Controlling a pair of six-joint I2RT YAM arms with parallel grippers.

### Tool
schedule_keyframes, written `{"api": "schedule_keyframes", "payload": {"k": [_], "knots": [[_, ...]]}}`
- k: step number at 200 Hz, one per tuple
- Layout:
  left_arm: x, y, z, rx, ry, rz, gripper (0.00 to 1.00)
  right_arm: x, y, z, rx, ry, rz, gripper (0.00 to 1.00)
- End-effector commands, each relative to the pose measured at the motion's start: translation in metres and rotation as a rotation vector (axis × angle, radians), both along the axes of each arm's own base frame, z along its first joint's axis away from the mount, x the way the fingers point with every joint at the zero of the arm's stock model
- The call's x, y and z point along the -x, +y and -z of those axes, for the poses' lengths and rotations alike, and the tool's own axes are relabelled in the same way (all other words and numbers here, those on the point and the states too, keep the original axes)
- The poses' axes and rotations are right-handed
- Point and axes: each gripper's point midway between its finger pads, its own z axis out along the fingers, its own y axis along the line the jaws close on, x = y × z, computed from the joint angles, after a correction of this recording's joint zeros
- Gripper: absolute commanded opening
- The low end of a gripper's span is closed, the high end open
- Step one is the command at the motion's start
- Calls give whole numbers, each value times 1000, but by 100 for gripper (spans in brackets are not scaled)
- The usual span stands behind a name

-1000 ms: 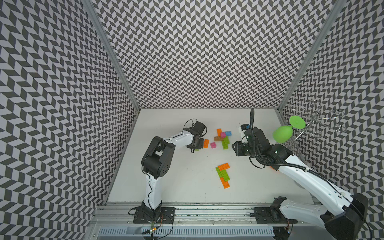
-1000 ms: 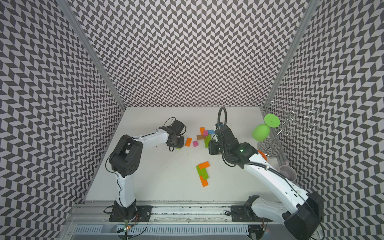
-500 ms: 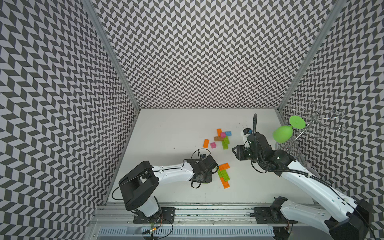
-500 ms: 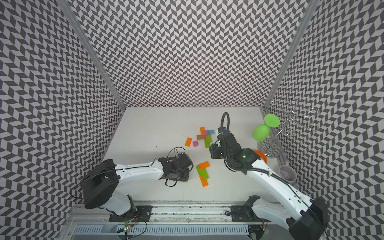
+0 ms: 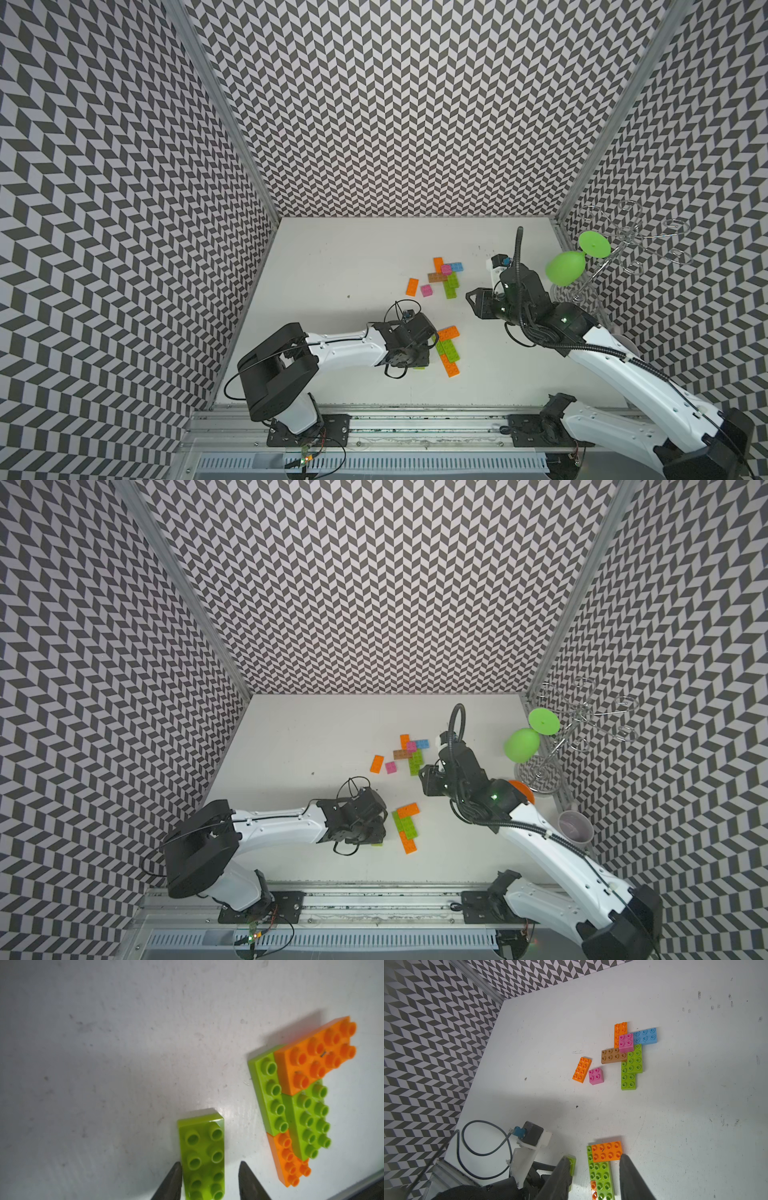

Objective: Assemble a small pinwheel with lego
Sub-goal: Move the lego brick at the center of the board, then pick up the lego brick from the center of the board.

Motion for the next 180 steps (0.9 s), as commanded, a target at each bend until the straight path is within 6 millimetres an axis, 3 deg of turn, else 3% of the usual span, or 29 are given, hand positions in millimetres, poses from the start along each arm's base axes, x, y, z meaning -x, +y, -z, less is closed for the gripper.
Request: {"api": "schedule_keyframes", "payload": {"k": [1,33,57,91,118,143,180], "knots": [[-10,-10,-31,135,-47,8,45,10,11,12,-14,61,-21,39],[-37,33,-64,219,-131,-91,47,44,49,38,-17,158,-100,38],[-66,73,-90,307,-218,-160,50,71,85,73,6,283,-186,36],[-101,110,-120,444,-288,-195,51,99,120,117,93,429,-226,30],[-113,125,-126,442,-313,-199,50,109,129,139,176,495,-193,27],[-114,131,-120,450,-304,-201,50,112,137,151,196,529,-183,26],[-112,138,-109,459,-286,-209,50,107,134,165,268,556,-132,23]]}}
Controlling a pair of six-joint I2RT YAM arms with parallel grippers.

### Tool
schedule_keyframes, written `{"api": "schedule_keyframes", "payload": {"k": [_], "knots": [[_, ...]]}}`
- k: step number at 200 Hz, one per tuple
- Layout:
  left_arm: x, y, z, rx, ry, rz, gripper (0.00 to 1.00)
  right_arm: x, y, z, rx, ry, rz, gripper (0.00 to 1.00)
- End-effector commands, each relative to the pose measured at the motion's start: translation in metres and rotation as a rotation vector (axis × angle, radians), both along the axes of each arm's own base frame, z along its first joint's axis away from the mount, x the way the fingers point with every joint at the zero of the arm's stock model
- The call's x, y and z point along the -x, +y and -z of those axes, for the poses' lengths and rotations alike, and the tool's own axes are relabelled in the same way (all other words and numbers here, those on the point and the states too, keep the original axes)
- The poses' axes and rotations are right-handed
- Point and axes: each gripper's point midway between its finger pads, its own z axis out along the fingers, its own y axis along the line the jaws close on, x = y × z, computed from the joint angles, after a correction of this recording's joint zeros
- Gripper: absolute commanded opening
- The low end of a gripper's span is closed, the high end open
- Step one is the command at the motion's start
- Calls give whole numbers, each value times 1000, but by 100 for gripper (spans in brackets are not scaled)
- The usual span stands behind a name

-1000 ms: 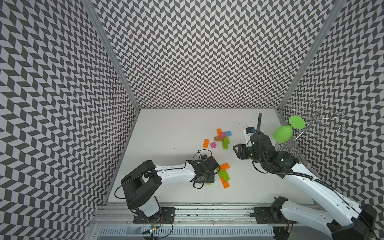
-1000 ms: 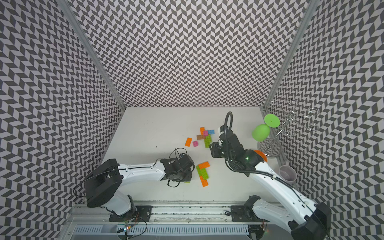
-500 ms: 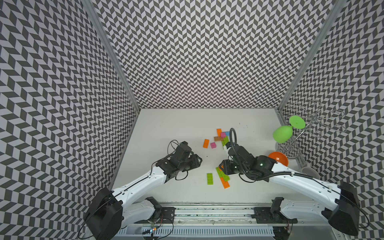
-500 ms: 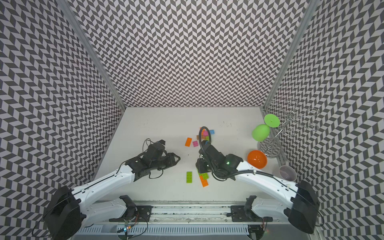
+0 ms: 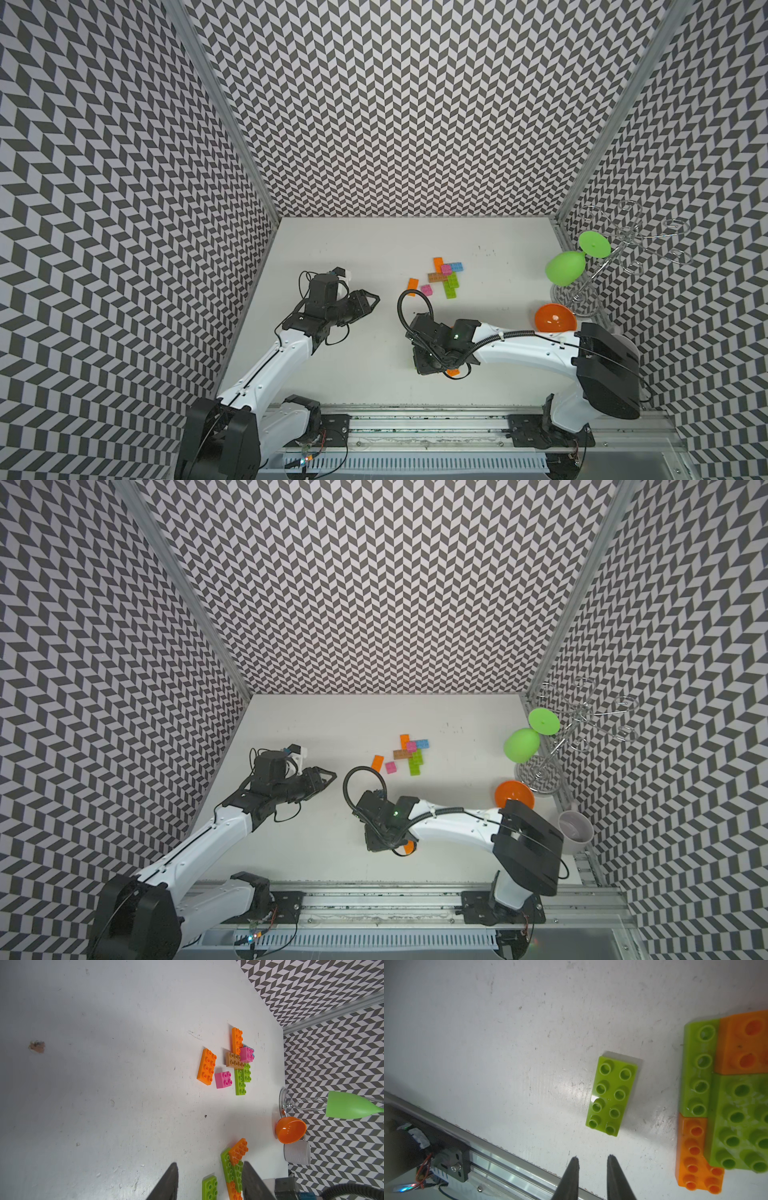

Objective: Assemble a small pinwheel with lego
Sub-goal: Pick up the lego brick from the center of the board.

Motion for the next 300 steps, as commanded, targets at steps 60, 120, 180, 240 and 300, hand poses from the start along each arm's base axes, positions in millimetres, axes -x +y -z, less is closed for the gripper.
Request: {"api": "schedule_keyframes", "payload": {"k": [60,120,180,240,300], "knots": [[1,4,3,11,-27,47,50,-16,-4,18,163,-9,84,21],[2,7,3,9,-31,48,49,-21,-11,30,217,0,105,20],[2,9,4,6,-31,51,49,-25,-20,43,299,14,94,19],[3,12,7,8,-25,47,49,-18,-28,61,365,81,48,16],[3,15,10,9,-20,45,49,-16,-25,61,361,93,21,9]]}}
